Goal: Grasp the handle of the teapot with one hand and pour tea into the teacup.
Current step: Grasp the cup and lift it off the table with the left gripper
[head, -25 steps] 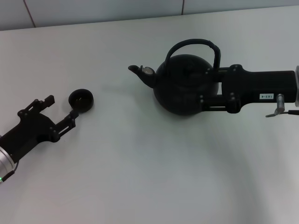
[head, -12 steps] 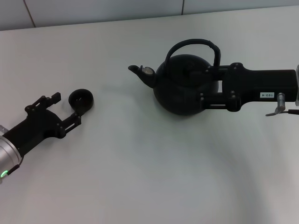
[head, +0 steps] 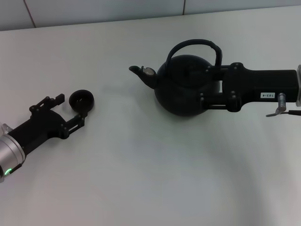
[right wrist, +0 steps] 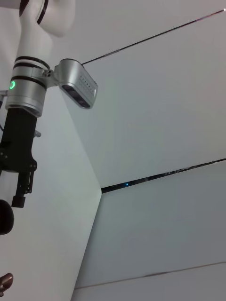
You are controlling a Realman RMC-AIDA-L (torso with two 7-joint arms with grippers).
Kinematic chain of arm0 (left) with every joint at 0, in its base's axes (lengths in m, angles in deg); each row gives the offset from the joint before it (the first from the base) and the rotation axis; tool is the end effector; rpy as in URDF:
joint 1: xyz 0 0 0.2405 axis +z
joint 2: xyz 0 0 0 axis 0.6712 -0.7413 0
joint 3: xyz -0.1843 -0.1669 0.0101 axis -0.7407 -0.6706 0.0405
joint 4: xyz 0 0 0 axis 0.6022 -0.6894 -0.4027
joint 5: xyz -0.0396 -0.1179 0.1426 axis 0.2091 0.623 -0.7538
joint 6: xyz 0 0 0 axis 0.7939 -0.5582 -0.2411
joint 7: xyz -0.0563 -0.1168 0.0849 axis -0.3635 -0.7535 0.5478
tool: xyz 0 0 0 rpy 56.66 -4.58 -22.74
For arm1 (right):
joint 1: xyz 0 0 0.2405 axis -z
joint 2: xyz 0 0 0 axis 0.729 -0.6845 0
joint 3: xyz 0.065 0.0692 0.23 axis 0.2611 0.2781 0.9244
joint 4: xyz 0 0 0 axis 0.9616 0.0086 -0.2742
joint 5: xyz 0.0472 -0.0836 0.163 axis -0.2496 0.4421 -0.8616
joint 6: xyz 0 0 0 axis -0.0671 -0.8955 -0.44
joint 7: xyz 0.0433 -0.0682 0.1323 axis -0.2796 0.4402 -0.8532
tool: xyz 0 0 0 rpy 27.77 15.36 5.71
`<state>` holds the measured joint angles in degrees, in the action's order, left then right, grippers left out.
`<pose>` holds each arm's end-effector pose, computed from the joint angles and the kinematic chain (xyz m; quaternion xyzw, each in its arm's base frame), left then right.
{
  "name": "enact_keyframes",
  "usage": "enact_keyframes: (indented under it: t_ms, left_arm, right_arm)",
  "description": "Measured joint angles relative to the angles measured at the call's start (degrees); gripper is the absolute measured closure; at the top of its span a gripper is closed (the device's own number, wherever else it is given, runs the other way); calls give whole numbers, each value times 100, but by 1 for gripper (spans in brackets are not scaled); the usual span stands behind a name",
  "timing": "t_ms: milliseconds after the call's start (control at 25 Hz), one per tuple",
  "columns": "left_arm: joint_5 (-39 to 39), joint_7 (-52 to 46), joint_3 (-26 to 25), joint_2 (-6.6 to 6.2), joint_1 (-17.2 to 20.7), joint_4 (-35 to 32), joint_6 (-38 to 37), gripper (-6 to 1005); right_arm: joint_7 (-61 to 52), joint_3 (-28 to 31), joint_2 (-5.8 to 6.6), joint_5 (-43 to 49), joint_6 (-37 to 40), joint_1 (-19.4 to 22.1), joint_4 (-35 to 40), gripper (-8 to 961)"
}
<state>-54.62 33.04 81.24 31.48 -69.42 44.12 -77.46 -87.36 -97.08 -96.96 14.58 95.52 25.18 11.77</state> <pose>-0.2999 0.3117 -0.0595 -0.8862 -0.2032 -0.2069 0.3613 0.2184 0.2948 0.0208 -0.9329 0.1982 0.2767 0.1177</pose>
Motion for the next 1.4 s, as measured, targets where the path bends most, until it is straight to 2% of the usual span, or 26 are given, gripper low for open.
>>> enact_keyframes:
  t_ms: [1200,1400]
  left_arm:
    - [10,-23,212,2,-286,38,282,231]
    - [21,-75,203,2,-317,48,287,264]
  right_arm:
    - [0,36,3,-6,28,35,-1,318]
    - [0,42,9,-5,13,35,-1,318]
